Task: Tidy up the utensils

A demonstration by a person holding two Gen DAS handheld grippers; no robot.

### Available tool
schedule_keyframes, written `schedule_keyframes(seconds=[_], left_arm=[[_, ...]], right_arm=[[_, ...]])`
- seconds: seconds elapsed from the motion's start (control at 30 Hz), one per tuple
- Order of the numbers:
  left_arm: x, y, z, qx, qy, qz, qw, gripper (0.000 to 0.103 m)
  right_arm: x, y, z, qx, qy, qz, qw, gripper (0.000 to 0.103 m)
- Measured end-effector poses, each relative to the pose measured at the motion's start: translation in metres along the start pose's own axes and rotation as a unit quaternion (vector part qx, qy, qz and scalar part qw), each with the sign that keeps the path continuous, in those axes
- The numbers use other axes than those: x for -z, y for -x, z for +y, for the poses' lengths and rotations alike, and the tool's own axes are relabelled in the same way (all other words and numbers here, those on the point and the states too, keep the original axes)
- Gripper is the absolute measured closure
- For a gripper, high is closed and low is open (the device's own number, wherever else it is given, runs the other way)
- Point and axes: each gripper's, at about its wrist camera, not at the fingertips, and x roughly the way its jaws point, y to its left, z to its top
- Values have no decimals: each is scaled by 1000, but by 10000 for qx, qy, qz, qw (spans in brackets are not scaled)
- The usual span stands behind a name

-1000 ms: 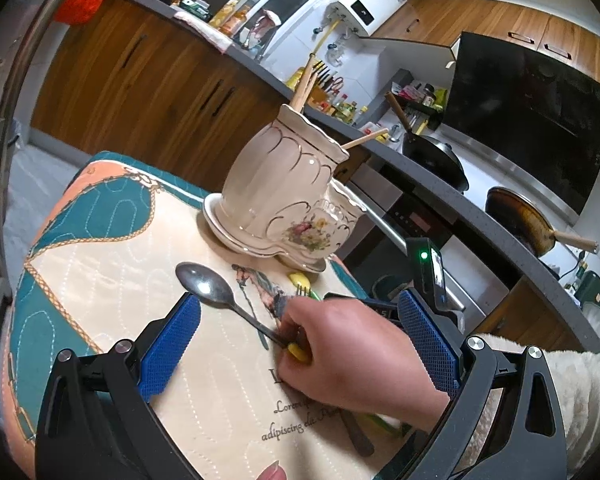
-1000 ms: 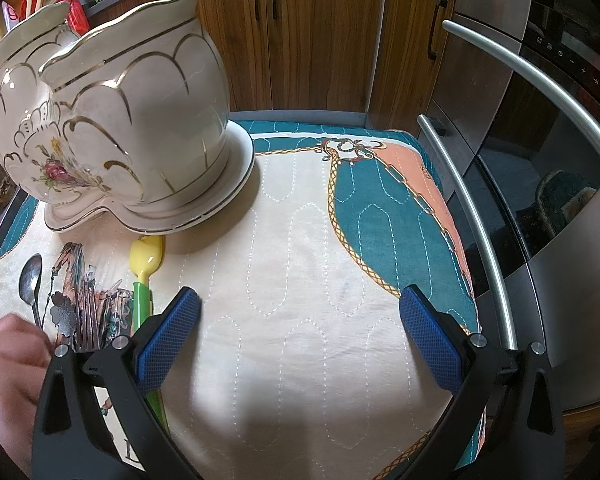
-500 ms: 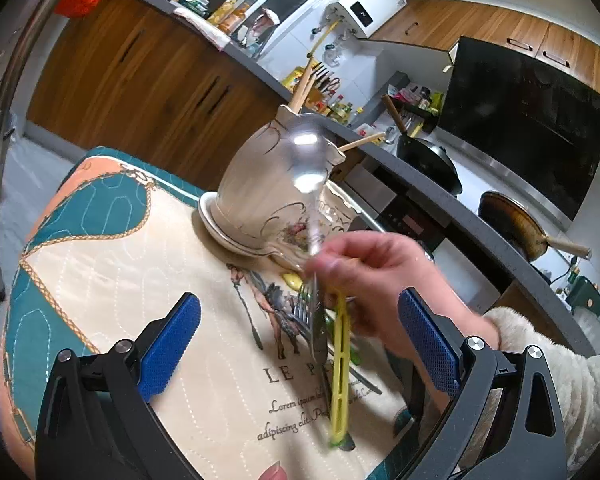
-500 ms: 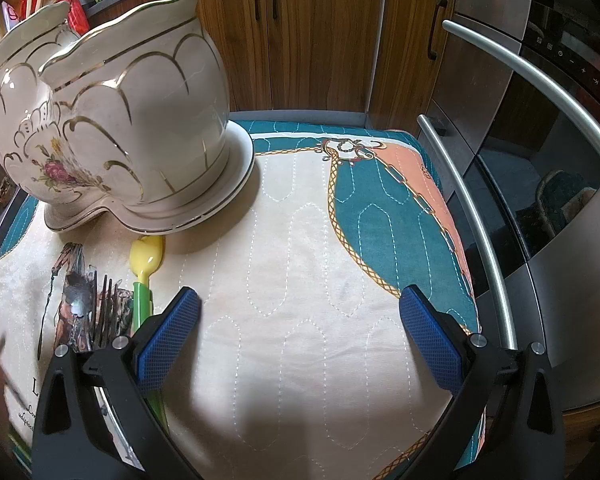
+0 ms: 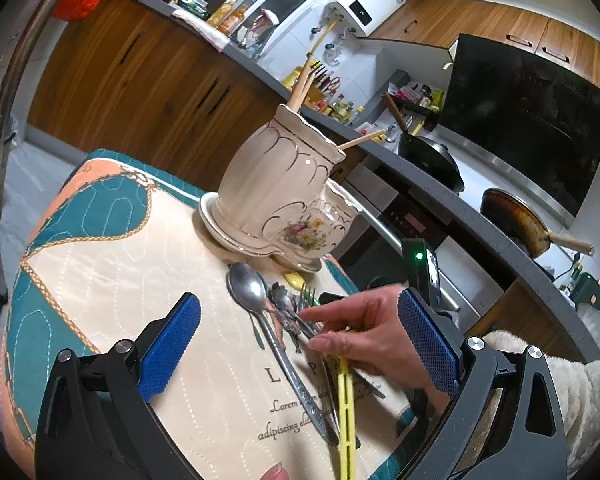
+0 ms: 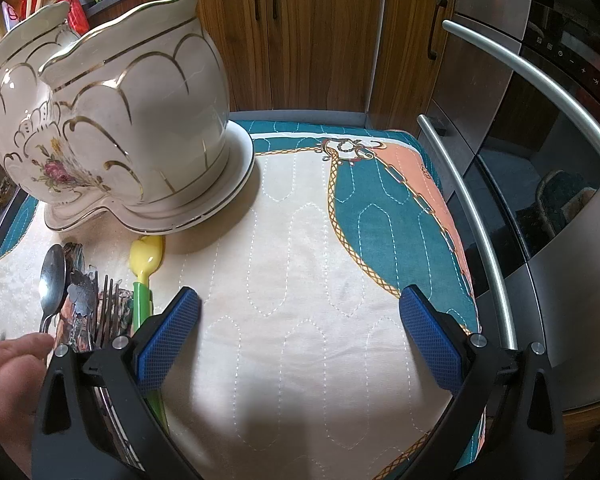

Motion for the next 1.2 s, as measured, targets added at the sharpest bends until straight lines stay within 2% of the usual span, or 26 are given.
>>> schedule_keyframes(seconds=[0.7, 1.2], left_arm=[[0, -1, 3, 33, 117, 17, 9999, 5], [0, -2, -1, 180, -40, 38, 9998, 5]], right_arm=[[0, 0, 0, 0, -1, 0, 10000, 4], [0, 0, 0, 2, 0, 1, 10000, 4]])
